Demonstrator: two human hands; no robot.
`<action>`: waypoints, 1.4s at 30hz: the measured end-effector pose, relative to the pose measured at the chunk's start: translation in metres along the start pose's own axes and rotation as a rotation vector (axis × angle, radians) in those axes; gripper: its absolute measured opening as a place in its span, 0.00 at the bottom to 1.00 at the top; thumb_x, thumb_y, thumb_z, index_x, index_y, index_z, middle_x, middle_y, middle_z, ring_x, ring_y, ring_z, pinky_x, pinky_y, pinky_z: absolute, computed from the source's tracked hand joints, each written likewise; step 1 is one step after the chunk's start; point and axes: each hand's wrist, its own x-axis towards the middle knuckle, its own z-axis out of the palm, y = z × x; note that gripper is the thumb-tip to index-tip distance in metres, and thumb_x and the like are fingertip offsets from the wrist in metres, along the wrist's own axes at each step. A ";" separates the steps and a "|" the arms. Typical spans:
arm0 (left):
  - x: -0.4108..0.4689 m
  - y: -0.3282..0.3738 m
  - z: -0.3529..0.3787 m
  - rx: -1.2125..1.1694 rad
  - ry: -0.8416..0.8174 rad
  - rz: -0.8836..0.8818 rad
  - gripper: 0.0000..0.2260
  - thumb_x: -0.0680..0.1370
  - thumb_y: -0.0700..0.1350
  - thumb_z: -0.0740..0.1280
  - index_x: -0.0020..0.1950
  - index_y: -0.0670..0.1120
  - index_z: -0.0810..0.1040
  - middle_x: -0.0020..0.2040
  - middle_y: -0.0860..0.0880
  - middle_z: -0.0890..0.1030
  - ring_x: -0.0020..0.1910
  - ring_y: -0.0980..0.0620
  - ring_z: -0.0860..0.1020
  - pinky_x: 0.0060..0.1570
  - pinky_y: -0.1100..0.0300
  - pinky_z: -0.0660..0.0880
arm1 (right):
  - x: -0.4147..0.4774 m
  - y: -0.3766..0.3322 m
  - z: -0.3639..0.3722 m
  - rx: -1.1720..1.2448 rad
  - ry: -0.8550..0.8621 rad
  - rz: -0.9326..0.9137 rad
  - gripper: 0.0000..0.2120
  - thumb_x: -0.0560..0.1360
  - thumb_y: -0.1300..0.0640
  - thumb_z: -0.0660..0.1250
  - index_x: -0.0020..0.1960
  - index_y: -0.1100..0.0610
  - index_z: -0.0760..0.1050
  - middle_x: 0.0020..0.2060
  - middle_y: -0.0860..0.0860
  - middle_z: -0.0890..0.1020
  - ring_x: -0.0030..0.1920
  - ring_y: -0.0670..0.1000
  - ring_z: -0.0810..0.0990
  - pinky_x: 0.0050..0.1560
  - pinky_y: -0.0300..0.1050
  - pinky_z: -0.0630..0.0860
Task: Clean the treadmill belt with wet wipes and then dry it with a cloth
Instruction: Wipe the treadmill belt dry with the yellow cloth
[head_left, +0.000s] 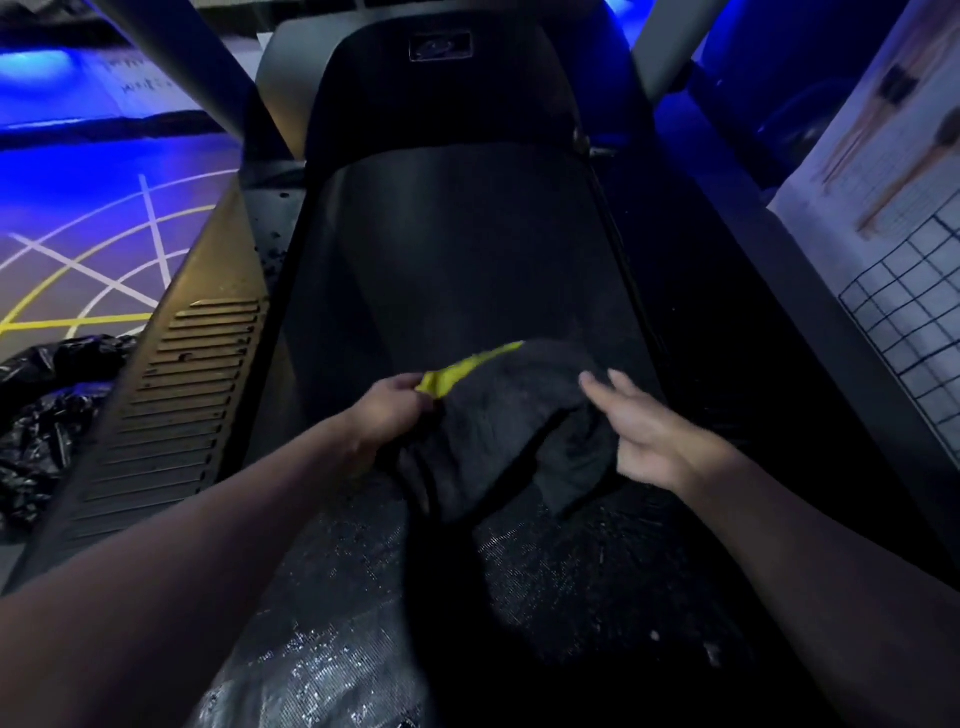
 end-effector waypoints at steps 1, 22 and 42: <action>0.000 -0.003 0.002 0.188 0.041 0.034 0.10 0.76 0.35 0.65 0.53 0.45 0.82 0.40 0.46 0.82 0.30 0.55 0.78 0.28 0.66 0.75 | -0.005 -0.001 0.003 -0.062 -0.027 0.014 0.10 0.82 0.58 0.64 0.62 0.58 0.72 0.57 0.57 0.82 0.54 0.54 0.82 0.52 0.50 0.81; -0.031 0.026 0.041 0.329 -0.151 0.559 0.28 0.74 0.40 0.68 0.73 0.51 0.67 0.57 0.57 0.78 0.55 0.59 0.79 0.57 0.64 0.75 | -0.039 -0.077 0.045 -0.171 -0.082 -0.143 0.11 0.77 0.64 0.69 0.56 0.69 0.78 0.54 0.66 0.82 0.45 0.56 0.86 0.44 0.48 0.84; -0.059 0.086 0.022 -0.043 -0.431 0.155 0.26 0.80 0.59 0.61 0.62 0.38 0.78 0.57 0.39 0.82 0.56 0.43 0.82 0.57 0.50 0.78 | -0.048 -0.029 0.041 -1.065 -0.314 -0.501 0.50 0.66 0.42 0.78 0.79 0.47 0.53 0.70 0.43 0.64 0.70 0.41 0.65 0.67 0.39 0.66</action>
